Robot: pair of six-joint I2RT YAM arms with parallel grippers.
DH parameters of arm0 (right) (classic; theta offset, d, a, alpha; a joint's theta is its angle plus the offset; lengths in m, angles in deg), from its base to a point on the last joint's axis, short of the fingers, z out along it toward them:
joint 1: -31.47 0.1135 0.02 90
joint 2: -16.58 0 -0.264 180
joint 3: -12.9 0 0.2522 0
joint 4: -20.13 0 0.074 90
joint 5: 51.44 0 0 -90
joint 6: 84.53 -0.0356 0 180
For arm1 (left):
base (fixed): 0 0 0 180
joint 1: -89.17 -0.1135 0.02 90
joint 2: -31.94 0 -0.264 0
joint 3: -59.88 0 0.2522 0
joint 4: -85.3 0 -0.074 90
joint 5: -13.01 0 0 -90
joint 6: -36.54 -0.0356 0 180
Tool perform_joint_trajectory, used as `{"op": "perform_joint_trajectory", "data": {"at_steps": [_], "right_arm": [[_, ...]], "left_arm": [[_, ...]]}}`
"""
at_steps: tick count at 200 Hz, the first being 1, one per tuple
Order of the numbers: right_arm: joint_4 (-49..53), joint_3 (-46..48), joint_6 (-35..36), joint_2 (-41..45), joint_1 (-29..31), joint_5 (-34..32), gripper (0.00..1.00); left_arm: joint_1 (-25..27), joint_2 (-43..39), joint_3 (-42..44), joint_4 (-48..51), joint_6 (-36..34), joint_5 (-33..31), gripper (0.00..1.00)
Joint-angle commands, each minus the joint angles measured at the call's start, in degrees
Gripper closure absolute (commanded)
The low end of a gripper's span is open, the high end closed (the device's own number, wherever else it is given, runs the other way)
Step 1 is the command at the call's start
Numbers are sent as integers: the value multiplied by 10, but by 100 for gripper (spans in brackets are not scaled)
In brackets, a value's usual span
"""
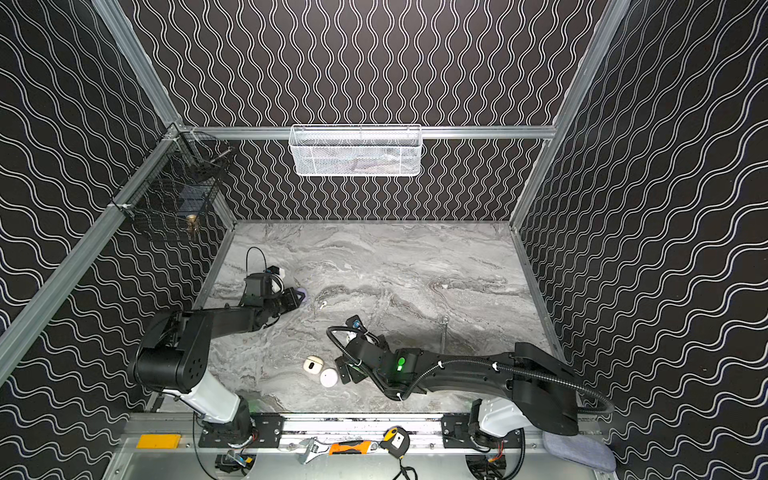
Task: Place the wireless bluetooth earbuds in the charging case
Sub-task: 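Set the lavender case down with the left gripper while the right gripper moves away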
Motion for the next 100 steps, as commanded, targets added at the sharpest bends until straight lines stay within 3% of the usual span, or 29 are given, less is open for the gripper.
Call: {"op": "perform_joint_trajectory", "data": {"at_steps": [1,49,100], "right_arm": [[5,-3,-10,-11,15,2,1],[21,-19,-13,-39,48,4,1],[52,-47,-7,-71,73,3,1]], "left_arm": [[-8,7,-5,9,-2,17,80],[-9,-33,-3,51,-16,-16,23],[-9,-150,19,125,-20,-68,3]]}}
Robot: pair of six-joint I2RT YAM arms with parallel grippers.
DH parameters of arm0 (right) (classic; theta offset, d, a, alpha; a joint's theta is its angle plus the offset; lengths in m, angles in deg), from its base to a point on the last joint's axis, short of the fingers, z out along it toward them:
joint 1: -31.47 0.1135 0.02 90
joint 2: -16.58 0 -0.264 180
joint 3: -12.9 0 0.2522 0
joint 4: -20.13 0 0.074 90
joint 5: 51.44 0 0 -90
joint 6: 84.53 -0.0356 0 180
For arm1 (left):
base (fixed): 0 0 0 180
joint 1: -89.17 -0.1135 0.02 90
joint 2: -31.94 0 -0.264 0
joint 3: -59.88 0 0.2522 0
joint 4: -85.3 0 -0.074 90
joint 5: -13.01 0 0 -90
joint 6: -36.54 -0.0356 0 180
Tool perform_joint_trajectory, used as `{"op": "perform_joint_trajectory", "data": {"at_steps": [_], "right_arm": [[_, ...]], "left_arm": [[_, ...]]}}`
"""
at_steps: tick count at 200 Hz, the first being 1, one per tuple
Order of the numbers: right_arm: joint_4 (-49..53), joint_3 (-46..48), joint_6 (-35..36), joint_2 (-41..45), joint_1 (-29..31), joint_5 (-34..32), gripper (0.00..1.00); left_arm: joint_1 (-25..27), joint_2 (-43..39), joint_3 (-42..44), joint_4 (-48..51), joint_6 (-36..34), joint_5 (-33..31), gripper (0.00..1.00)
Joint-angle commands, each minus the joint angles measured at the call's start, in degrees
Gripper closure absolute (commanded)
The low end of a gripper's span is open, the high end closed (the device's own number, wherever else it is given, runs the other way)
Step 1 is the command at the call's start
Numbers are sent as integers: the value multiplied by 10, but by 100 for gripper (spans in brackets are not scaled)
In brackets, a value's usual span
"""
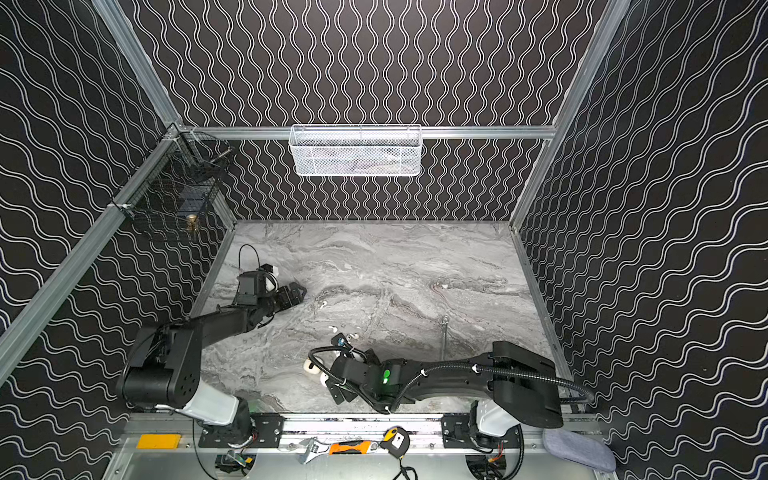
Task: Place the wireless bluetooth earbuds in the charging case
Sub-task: 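Set the lavender case down with the left gripper while the right gripper moves away, then lower the right gripper and grasp the white round case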
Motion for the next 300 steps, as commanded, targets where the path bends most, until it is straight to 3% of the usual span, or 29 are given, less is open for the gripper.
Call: {"op": "perform_joint_trajectory", "data": {"at_steps": [1,49,83,144,200,300], "right_arm": [[24,-15,-7,-13,6,-3,1],[43,-47,3,-66,8,3,2],[48,-88,22,-124,8,17,9],[67,-149,18,-192,8,19,16],[92,-162,5,-207,8,6,33],[67,-153,4,-213,7,17,33]], "left_arm": [[-1,-59,9,51,-15,-39,2],[-1,-269,74,145,-14,-106,2],[-1,-349,109,183,-22,-134,4],[-1,-404,153,170,-17,-142,5],[-1,-399,155,160,-17,-135,5],[-1,-407,157,166,-18,-130,6]]}}
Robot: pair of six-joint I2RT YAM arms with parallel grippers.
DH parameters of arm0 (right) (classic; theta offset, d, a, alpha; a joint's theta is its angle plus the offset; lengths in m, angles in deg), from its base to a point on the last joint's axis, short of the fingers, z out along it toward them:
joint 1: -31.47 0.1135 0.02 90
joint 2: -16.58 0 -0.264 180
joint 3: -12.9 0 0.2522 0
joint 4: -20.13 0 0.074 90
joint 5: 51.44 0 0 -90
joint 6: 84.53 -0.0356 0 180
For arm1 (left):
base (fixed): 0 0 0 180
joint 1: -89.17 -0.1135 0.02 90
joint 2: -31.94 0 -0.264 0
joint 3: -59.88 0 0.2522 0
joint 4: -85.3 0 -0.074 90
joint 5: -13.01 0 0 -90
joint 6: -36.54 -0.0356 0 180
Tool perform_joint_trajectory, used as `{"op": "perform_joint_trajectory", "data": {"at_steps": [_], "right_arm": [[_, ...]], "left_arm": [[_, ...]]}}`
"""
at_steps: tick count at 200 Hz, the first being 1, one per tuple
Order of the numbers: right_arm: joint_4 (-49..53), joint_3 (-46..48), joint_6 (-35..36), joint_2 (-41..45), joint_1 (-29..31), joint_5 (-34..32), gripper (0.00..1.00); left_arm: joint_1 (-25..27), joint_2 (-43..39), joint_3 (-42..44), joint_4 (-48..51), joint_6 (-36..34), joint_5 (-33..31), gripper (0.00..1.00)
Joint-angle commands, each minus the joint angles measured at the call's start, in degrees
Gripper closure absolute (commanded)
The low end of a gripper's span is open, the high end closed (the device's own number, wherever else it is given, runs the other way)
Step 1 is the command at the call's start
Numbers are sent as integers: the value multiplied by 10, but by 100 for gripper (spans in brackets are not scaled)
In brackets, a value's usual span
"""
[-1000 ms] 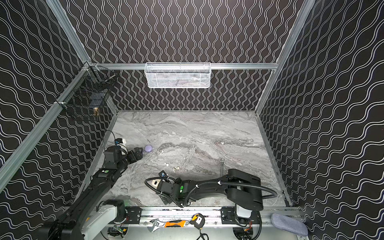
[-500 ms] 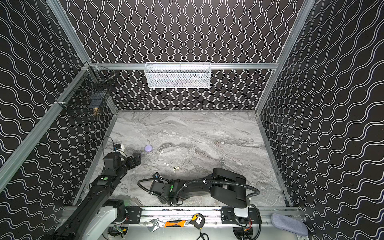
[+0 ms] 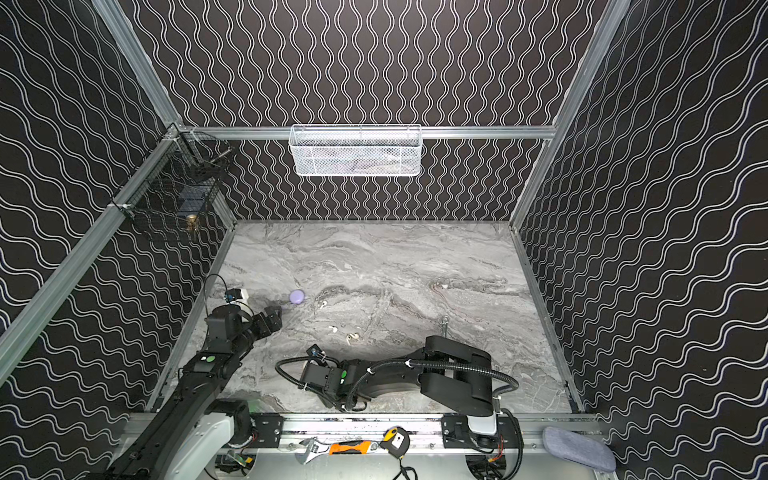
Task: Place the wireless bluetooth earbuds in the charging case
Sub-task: 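Lower the right gripper and grasp the white round case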
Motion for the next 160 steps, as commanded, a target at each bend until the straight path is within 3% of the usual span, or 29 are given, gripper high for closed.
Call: {"op": "perform_joint_trajectory", "data": {"at_steps": [1,160], "right_arm": [[2,0,-7,-4,-1,0,33],[20,0,-27,-26,0,-22,38]], "left_arm": [[-1,5,-1,-10,-4,6,7],[-1,-17,4,-5,-5,3,7]]}}
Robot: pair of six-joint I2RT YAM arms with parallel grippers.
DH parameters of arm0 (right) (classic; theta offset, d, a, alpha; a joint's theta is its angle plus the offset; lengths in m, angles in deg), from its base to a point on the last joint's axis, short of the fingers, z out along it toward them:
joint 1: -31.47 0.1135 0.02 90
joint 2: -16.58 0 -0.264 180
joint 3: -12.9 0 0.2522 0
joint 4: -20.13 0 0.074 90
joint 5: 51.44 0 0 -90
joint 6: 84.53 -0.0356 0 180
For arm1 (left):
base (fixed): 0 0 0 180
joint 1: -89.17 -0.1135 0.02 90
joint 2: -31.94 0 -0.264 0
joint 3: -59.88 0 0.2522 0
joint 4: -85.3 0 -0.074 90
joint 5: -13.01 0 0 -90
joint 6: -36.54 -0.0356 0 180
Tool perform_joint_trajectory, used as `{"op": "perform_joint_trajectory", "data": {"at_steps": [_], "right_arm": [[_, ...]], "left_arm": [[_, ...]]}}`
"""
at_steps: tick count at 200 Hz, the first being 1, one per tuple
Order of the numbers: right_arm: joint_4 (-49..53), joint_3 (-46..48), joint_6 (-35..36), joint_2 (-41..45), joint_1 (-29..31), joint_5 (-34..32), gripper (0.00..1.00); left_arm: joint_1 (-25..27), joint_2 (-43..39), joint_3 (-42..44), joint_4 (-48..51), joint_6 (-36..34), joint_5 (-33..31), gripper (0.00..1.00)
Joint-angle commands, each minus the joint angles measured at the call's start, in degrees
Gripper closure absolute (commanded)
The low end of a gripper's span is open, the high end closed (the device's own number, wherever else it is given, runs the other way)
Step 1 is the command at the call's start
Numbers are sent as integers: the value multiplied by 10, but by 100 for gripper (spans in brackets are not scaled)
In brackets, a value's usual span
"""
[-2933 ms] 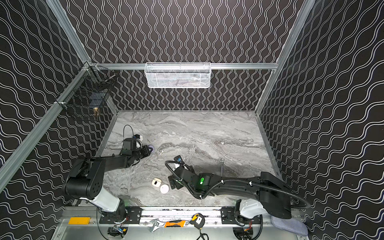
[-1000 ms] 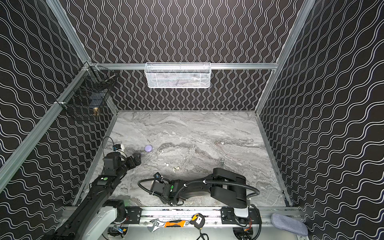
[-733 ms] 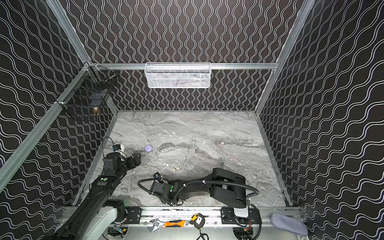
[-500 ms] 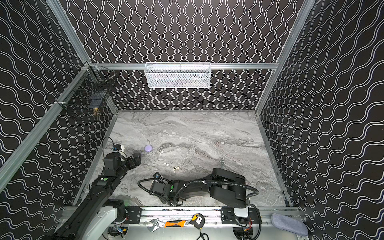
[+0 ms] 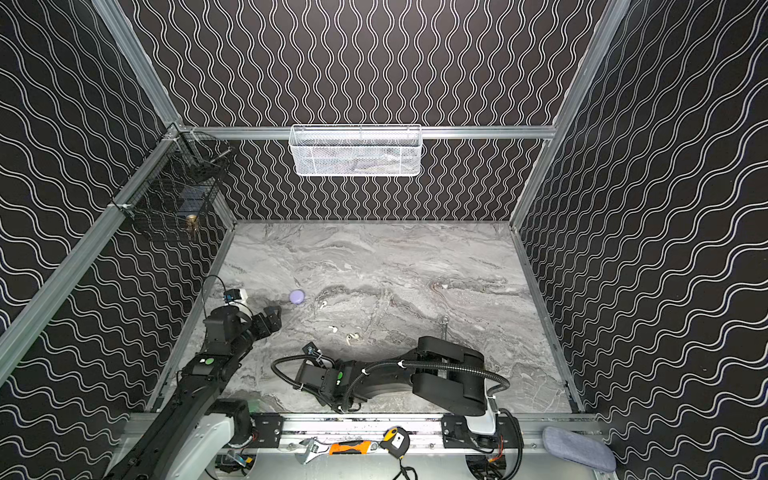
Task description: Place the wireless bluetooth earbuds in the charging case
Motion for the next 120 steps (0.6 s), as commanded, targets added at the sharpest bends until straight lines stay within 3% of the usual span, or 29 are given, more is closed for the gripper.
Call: {"op": "perform_joint_trajectory", "data": {"at_steps": [1,61,85,120], "right_arm": [[56,13,-12,0,0,0,38],[41,28,-13,15,0,3,40],[28,35,-13,15,1,11,53],[14,54,-17,43,1,9,60]], "left_arm": [[-1,2,0,-6,-4,1,7],[-1,-2,2,-5,-4,1,7],[0,-1,2,-6,-5,3,8],[-1,0,0,-10,-7,10,9]]}}
